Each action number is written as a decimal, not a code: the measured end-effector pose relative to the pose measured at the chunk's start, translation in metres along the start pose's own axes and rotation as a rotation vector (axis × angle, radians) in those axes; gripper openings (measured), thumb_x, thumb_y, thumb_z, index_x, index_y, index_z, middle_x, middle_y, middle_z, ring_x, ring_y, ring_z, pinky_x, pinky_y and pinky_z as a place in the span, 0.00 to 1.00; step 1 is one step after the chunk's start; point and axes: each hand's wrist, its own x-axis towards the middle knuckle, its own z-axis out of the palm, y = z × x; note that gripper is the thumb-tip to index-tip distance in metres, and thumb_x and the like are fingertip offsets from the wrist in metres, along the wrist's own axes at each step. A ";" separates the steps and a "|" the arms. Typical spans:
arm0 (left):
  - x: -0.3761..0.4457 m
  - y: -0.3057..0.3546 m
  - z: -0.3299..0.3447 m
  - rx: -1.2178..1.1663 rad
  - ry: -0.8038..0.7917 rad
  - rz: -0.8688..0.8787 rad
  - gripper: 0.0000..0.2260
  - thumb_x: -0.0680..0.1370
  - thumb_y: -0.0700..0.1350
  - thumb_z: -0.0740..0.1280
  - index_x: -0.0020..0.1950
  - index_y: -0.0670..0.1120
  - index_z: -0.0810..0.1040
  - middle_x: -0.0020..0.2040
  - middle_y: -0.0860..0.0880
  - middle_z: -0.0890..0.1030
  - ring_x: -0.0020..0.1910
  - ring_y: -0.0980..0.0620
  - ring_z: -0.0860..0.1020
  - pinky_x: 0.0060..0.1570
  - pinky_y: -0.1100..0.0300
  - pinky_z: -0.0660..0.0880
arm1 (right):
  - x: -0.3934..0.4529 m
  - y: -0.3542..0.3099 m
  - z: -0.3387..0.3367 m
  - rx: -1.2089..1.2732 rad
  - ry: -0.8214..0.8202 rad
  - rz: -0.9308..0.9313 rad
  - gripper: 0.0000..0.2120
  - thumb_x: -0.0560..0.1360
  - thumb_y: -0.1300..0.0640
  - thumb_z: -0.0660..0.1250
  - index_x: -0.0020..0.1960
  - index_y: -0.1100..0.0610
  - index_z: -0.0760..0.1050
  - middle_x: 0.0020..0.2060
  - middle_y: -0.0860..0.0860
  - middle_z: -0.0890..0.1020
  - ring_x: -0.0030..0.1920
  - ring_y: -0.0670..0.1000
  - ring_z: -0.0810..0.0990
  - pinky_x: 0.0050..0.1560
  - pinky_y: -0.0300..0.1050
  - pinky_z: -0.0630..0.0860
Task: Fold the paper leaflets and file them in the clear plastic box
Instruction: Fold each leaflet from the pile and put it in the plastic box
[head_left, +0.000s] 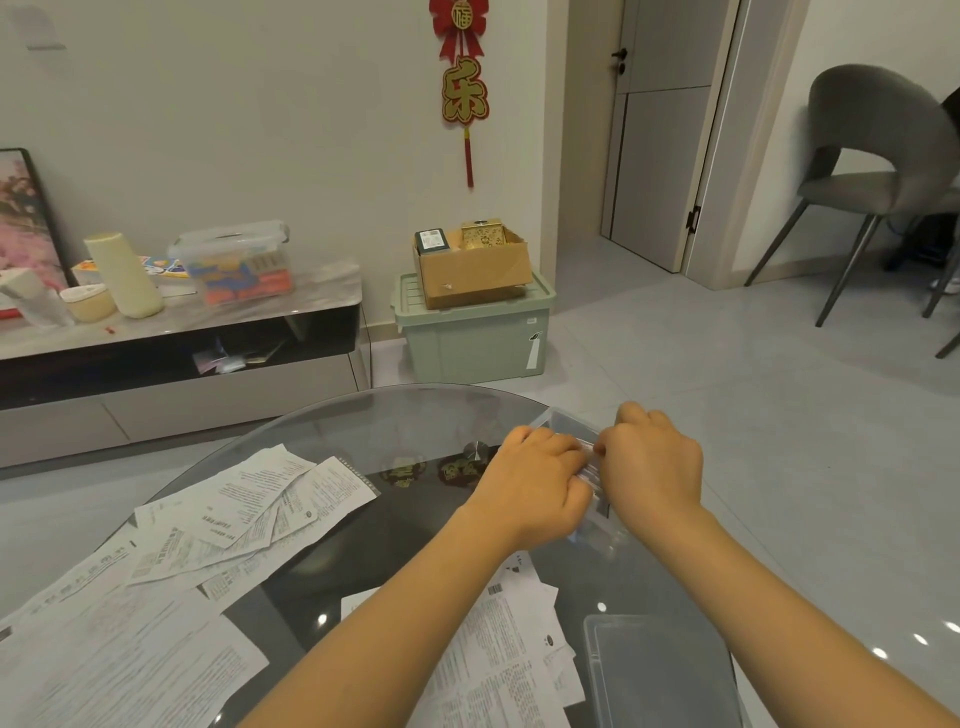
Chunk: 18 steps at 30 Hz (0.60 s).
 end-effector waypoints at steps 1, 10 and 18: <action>0.000 0.000 0.000 0.014 -0.007 0.000 0.35 0.70 0.54 0.38 0.65 0.46 0.75 0.64 0.49 0.75 0.62 0.51 0.70 0.66 0.57 0.57 | 0.001 0.000 0.001 -0.012 -0.011 0.004 0.10 0.76 0.59 0.62 0.54 0.51 0.79 0.53 0.49 0.72 0.54 0.51 0.71 0.29 0.39 0.56; 0.003 0.002 -0.005 0.031 -0.095 -0.029 0.29 0.74 0.51 0.43 0.71 0.47 0.68 0.70 0.49 0.71 0.67 0.50 0.66 0.68 0.56 0.55 | 0.006 0.015 0.005 0.216 -0.039 0.013 0.13 0.78 0.55 0.59 0.57 0.47 0.79 0.51 0.50 0.72 0.58 0.53 0.69 0.42 0.43 0.65; -0.034 0.021 -0.035 -0.016 0.002 -0.138 0.28 0.76 0.51 0.45 0.73 0.47 0.66 0.74 0.49 0.65 0.73 0.54 0.60 0.72 0.60 0.48 | -0.025 0.023 -0.014 0.565 0.174 -0.077 0.10 0.75 0.58 0.65 0.55 0.51 0.80 0.44 0.46 0.71 0.51 0.49 0.73 0.43 0.40 0.66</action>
